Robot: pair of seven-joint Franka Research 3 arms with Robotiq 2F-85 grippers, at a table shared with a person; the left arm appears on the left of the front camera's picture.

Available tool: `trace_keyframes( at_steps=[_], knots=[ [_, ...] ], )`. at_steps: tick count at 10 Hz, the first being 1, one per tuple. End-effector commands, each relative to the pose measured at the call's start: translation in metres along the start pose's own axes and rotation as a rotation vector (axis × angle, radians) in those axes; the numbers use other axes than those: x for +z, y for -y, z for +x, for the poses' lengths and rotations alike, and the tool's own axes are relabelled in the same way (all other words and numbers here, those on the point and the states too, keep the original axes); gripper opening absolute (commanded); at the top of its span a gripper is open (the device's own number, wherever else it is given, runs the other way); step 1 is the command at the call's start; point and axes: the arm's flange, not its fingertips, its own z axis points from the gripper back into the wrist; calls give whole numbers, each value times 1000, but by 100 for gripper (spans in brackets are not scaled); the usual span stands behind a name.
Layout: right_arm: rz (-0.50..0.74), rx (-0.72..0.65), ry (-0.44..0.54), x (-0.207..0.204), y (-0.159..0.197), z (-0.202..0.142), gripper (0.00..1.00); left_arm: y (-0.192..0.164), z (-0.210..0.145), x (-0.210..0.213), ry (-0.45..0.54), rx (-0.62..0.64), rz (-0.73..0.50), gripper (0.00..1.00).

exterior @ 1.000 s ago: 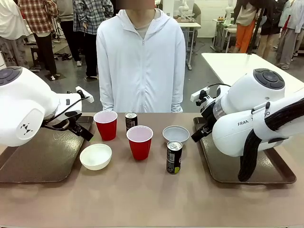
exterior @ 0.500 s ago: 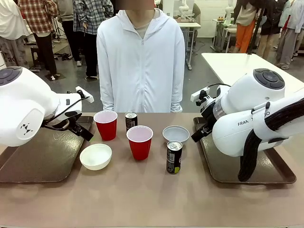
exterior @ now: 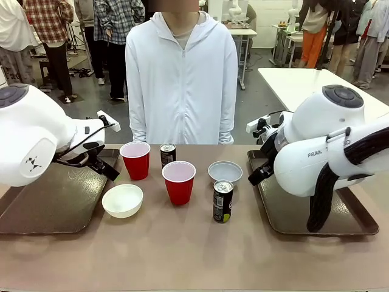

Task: Prepare tableware on both trays.
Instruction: Pick up a Picnic Bowl from the table and place it on a Handle tray.

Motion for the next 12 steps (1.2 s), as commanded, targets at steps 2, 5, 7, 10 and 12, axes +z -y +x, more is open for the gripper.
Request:
trace_keyframes(
  at_steps=[2,5,7,10,12],
  knots=[
    [77,-39,-195,82,-17,-56,100,16,-48,78,-141,-39,-100,100],
    [91,-114,-323,120,-31,-121,100,20,-95,106,-316,-30,-226,100],
    [72,-142,-344,116,-26,-130,100,8,-97,97,-346,40,-270,100],
    [-24,-84,-344,151,-8,-62,100,4,-48,108,-359,4,-252,100],
    [422,-192,-266,126,34,-53,100,-29,-44,112,-293,109,-363,100]
  ],
)
